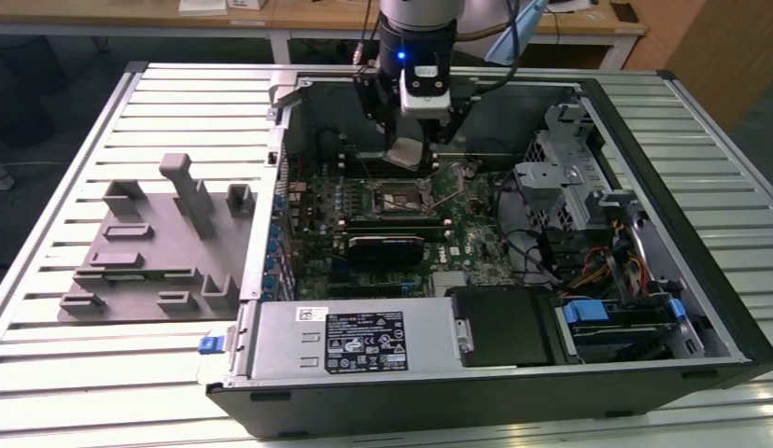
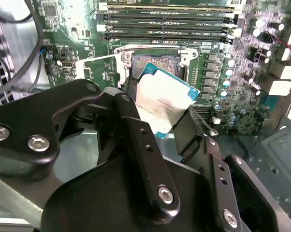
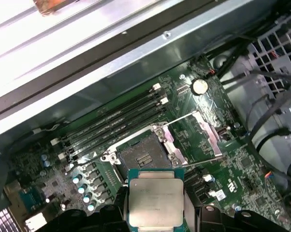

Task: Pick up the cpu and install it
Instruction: 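Place the cpu into insertion slot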

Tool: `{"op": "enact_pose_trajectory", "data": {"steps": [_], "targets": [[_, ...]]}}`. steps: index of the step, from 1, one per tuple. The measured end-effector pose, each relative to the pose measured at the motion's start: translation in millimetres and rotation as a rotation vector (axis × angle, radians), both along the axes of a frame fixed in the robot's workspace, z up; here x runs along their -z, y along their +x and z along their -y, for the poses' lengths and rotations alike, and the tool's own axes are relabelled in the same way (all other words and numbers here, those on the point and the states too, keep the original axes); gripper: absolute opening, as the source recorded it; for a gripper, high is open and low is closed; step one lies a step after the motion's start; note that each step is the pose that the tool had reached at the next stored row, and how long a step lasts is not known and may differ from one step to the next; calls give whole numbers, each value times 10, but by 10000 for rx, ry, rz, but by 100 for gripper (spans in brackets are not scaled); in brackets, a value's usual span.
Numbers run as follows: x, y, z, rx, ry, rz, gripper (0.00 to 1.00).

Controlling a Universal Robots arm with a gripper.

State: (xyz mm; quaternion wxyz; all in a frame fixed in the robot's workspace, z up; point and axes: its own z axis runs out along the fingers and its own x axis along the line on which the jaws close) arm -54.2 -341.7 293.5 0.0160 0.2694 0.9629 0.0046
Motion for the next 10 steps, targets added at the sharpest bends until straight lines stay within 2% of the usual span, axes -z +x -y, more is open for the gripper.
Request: {"op": "enact_pose_trajectory", "data": {"steps": [10], "targets": [[1, 0, 0, 1357, 0, 0, 54]]}}
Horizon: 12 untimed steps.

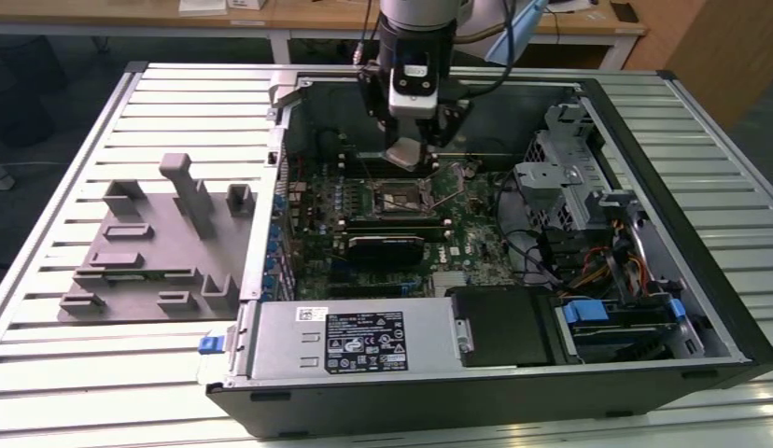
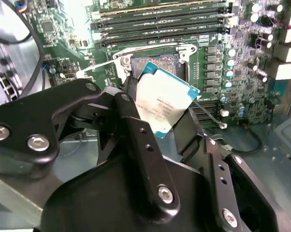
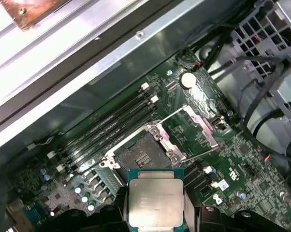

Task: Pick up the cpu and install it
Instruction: 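Place the cpu into insertion slot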

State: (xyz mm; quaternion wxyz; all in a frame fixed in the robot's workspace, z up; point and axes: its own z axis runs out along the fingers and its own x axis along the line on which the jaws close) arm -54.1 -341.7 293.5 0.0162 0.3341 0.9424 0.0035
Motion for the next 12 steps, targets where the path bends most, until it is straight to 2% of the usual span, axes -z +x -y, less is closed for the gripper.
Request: {"op": "enact_pose_trajectory", "data": {"steps": [12], "targets": [[1, 0, 0, 1683, 0, 0, 54]]}}
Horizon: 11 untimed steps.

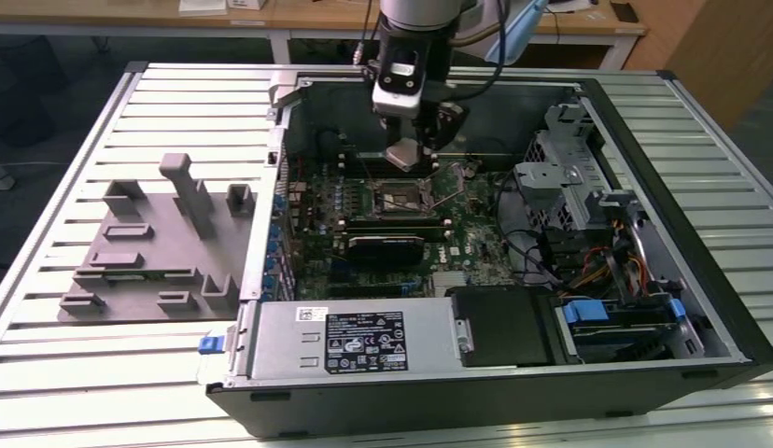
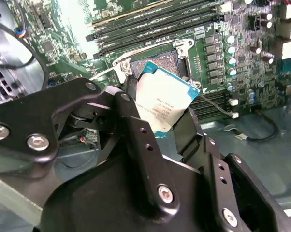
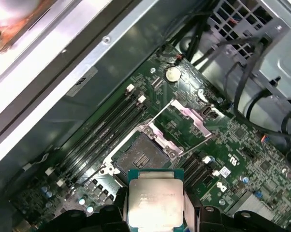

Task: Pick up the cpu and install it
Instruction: 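Place the cpu into insertion slot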

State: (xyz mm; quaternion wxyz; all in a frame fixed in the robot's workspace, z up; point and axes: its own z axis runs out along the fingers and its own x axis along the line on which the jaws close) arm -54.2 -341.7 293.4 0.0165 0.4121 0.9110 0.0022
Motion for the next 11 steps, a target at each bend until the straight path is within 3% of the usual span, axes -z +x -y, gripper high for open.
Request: {"op": "enact_pose_trajectory", "data": {"steps": [11], "targets": [[1, 0, 0, 1423, -1, 0, 54]]}}
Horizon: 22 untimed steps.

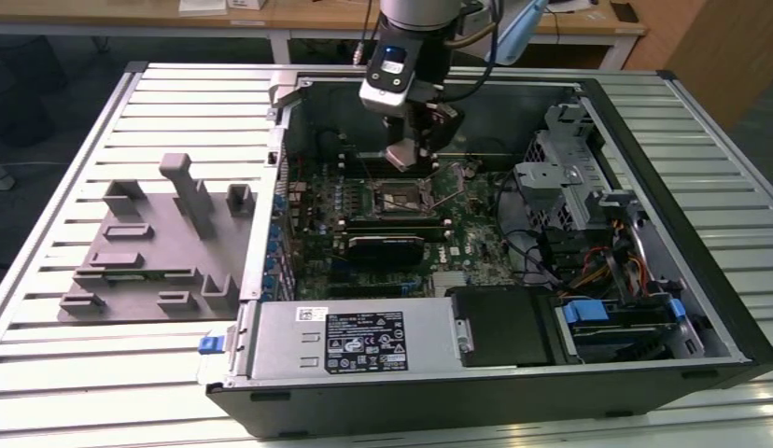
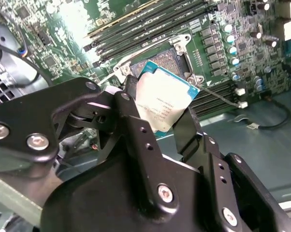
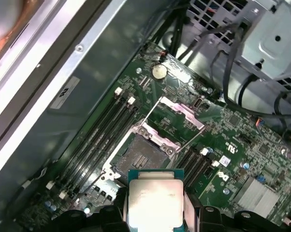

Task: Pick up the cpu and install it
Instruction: 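Place the cpu into insertion slot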

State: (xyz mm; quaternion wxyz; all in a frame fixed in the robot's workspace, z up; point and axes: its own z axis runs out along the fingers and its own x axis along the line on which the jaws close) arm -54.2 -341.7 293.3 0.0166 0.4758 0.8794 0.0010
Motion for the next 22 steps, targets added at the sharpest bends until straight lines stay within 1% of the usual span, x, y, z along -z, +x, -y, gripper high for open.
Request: {"op": "enact_pose_trajectory", "data": {"steps": [13, 16, 22], "targets": [[1, 0, 0, 1535, 0, 0, 54], [3, 0, 0, 2002, 0, 0, 54], [17, 0, 0, 3099, 1, 1, 54]]}}
